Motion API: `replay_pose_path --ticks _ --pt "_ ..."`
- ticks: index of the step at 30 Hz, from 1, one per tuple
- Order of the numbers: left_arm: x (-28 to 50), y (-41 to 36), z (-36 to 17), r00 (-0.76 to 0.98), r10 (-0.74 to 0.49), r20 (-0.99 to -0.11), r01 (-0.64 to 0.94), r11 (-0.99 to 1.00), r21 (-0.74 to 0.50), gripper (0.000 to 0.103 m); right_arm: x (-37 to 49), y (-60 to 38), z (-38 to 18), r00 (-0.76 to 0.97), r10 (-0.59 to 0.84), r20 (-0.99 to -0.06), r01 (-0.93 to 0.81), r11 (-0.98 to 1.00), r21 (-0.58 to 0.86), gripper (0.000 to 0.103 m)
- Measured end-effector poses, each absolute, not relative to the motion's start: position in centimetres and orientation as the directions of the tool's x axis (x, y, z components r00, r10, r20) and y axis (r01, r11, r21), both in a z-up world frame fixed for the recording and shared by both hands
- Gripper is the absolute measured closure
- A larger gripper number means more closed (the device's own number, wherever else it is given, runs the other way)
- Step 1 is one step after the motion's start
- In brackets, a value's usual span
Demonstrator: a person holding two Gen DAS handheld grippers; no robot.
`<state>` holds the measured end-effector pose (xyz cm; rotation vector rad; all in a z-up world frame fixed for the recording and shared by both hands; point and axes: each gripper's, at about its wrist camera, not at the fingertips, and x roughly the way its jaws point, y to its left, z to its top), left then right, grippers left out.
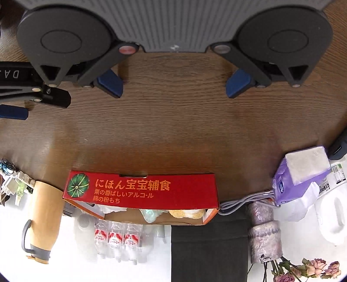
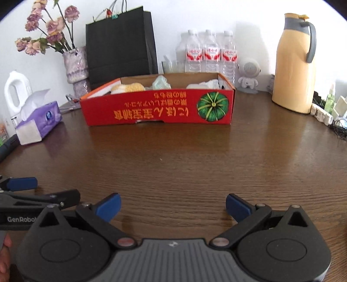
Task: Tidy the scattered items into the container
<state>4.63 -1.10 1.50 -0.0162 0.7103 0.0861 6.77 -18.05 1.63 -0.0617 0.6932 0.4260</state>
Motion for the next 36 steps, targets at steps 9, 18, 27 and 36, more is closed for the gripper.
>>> replay_pose_path --ticks 9,18,27,36 --pt "4.77 -0.99 1.29 0.758 0.084 -0.647 -0.099 0.995 0.014 0.0 6.84 -17.23 1.28 0.695 0.312 -0.648 -0.398 0.917 0.014 0.0" --pt "4.91 -1.03 1.26 0.757 0.083 -0.648 -0.095 0.995 0.016 0.0 6.86 -17.18 1.31 0.696 0.31 -0.648 -0.397 0.918 0.013 0.0" --pt "5.06 -0.99 1.31 0.757 0.082 -0.648 -0.093 0.996 0.017 0.0 6.93 -17.19 1.28 0.695 0.311 -0.648 -0.398 0.917 0.013 0.0" --pt "5.06 -1.01 1.31 0.757 0.081 -0.648 -0.093 0.996 0.016 0.0 7.21 -17.17 1.22 0.696 0.309 -0.648 -0.395 0.918 0.014 0.0"
